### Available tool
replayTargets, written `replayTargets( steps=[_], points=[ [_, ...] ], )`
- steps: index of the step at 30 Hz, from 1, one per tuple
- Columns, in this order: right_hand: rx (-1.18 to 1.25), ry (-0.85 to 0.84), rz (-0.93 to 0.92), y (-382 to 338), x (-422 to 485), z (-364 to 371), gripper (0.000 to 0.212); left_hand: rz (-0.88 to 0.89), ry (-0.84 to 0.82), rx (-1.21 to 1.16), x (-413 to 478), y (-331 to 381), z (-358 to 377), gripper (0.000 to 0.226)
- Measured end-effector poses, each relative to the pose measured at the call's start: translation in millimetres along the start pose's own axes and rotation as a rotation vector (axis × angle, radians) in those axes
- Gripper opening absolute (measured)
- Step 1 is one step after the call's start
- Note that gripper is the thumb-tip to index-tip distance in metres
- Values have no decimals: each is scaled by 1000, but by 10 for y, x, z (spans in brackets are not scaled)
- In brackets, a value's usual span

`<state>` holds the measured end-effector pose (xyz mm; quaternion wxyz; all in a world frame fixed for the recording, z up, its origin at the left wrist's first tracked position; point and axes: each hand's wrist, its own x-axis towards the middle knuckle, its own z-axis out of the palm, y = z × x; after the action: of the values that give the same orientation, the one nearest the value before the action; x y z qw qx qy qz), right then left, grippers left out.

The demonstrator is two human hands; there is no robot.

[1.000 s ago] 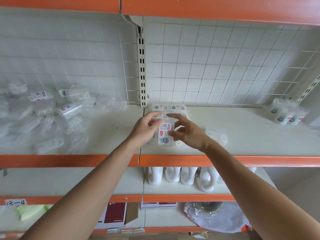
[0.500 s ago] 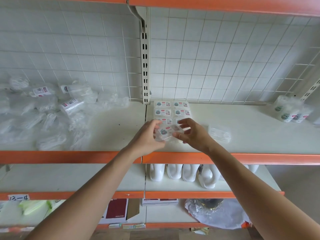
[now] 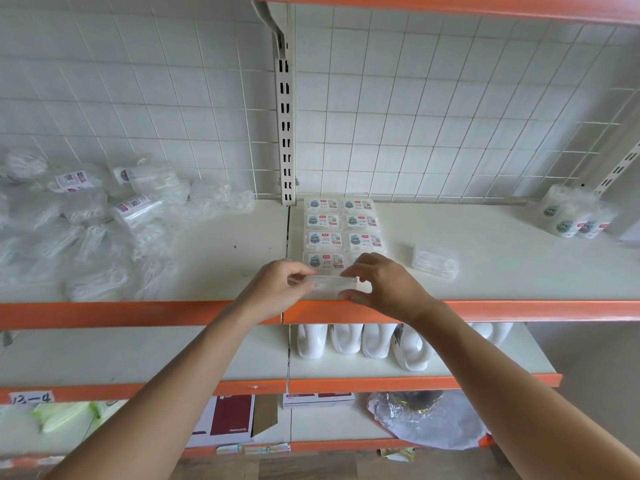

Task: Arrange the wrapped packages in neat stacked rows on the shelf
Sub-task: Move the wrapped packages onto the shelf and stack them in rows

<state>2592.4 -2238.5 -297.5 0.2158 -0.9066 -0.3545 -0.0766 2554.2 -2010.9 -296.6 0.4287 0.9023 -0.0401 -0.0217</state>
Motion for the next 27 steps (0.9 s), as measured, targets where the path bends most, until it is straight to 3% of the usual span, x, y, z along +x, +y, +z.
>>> replayTargets(
  steps=[11,27],
  points=[
    [-46,-72,-71,57,38,102,50,89,4,43,-17,-69,-35,22],
    [-91,-55,-86,131,145,194,33,196,59,269,34,-96,61,22]
  ],
)
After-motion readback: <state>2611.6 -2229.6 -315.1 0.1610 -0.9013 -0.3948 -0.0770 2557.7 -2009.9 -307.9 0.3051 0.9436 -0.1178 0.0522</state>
